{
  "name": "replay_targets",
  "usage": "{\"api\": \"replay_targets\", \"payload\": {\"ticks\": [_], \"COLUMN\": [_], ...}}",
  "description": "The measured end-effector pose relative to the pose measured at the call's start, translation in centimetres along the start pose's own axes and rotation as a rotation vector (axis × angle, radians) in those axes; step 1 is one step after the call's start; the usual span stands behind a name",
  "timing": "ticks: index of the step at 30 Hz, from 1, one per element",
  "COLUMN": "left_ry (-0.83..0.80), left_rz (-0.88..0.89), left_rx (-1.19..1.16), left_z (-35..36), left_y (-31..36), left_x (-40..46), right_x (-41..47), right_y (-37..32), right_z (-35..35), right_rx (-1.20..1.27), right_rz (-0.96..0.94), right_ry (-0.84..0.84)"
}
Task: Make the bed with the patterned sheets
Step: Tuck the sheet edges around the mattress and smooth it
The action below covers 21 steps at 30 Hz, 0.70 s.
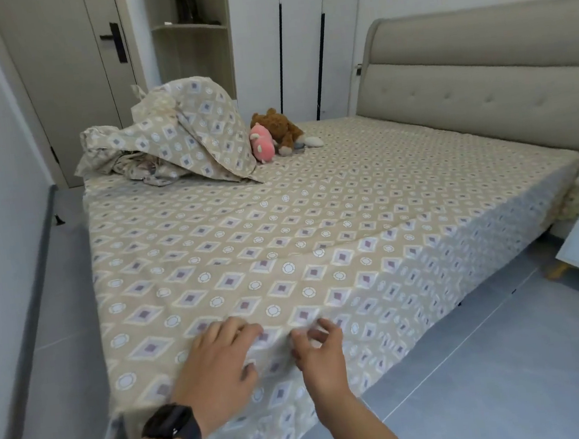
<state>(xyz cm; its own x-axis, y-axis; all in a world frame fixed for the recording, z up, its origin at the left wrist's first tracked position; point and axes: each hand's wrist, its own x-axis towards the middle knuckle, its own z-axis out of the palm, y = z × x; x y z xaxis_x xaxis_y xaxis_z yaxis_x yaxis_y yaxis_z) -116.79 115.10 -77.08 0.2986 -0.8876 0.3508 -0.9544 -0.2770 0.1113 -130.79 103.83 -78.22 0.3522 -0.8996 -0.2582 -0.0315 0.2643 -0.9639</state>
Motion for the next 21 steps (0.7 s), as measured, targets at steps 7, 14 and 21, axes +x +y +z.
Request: {"api": "replay_targets", "payload": {"ticks": [7, 14, 21], "left_ry": [0.211, 0.303, 0.246], "left_rz": [-0.082, 0.006, -0.071], "left_rx": [0.019, -0.043, -0.052], "left_z": [-0.7, -1.9, -5.0], "left_y": [-3.2, -4.1, -3.8], "left_x": [-5.7, -6.0, -7.1], "right_x": [-1.4, -0.8, -4.0], "right_y": [0.0, -0.1, -1.6], "right_z": [2.3, 2.7, 2.6], "right_rx": [0.173, 0.189, 0.043], "right_rz": [0.221, 0.175, 0.048], "right_ry": [-0.058, 0.013, 0.008]}}
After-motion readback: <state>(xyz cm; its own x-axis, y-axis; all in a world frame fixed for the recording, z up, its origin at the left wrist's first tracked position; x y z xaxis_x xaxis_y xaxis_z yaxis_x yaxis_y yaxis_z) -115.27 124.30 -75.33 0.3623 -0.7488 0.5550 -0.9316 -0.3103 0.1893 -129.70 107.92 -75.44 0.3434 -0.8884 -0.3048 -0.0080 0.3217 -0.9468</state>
